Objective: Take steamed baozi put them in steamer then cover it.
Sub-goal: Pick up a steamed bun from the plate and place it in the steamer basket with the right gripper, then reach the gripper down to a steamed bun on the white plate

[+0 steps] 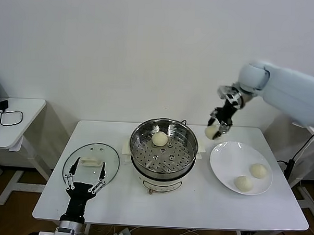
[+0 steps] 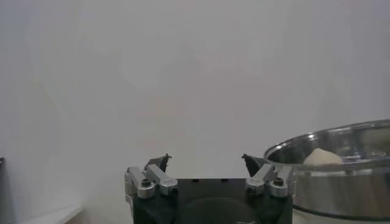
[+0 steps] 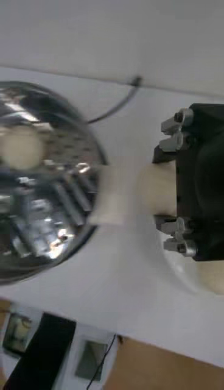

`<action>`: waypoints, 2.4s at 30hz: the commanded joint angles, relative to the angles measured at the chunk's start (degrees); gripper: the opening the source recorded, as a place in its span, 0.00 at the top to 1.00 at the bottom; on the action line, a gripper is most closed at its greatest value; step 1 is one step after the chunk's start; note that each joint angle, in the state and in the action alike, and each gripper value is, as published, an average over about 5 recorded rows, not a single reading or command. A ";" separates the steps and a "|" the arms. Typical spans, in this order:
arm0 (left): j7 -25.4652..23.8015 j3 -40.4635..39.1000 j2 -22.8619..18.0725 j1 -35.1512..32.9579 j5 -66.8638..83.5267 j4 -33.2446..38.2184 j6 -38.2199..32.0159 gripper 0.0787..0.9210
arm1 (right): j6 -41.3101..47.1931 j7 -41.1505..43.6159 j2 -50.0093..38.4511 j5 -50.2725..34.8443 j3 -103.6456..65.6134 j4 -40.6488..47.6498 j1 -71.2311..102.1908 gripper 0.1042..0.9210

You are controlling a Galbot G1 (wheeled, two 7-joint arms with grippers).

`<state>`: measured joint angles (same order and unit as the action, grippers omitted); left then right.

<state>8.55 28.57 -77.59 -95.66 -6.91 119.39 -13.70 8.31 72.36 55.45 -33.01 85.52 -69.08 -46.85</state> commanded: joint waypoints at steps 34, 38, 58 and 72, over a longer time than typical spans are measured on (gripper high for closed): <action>0.57 0.29 0.18 1.09 0.33 -1.32 -0.19 0.12 | 8.19 -7.47 34.34 -9.68 6.45 16.71 11.78 0.38; 0.61 0.37 0.03 1.06 0.38 -1.21 -0.15 0.12 | 8.17 -7.89 33.66 -9.45 6.01 16.01 11.69 0.26; 0.64 -0.56 -0.44 0.54 -0.62 -0.04 0.09 0.12 | -1.94 2.52 -10.70 5.87 2.14 -6.08 -2.89 0.12; 0.67 -0.24 -1.17 -0.53 -1.00 -0.09 -0.16 0.12 | -11.78 -0.55 -24.96 18.94 -6.15 4.75 20.97 0.12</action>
<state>9.22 28.33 -78.61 -95.80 -7.63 119.71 -13.81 3.28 73.08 42.70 -23.09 86.13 -68.41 -40.40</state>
